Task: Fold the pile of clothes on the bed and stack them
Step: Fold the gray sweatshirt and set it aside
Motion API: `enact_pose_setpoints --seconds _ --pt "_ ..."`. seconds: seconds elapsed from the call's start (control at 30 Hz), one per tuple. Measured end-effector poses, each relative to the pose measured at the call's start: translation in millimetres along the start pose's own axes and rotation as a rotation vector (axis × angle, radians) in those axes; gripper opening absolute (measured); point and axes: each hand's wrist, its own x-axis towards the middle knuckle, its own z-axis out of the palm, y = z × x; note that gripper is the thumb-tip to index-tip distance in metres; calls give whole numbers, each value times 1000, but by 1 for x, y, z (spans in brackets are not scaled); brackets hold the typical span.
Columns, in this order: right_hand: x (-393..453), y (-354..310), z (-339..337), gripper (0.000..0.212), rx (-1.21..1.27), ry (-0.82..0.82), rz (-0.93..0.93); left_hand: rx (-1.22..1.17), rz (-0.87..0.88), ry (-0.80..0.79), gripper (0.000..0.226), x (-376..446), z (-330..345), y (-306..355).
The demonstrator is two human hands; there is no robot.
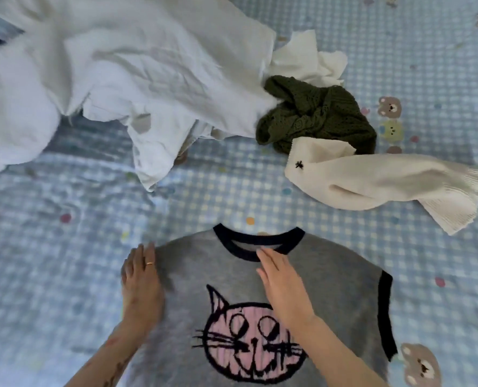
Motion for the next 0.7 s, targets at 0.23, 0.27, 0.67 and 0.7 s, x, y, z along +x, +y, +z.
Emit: enact_pose_setpoints --seconds 0.23,0.27,0.67,0.7 --pt "104 -106 66 45 -73 -307 -108 -450 -44 -60 10 21 -11 -51" --pt "112 -113 69 32 -73 -292 -99 -530 -108 -41 17 26 -13 -56" --pt "-73 -61 28 54 1 -69 263 -537 -138 -107 46 -115 -2 -96" --pt "-111 -51 20 59 -65 -60 287 -542 -185 -138 50 -140 4 -100"
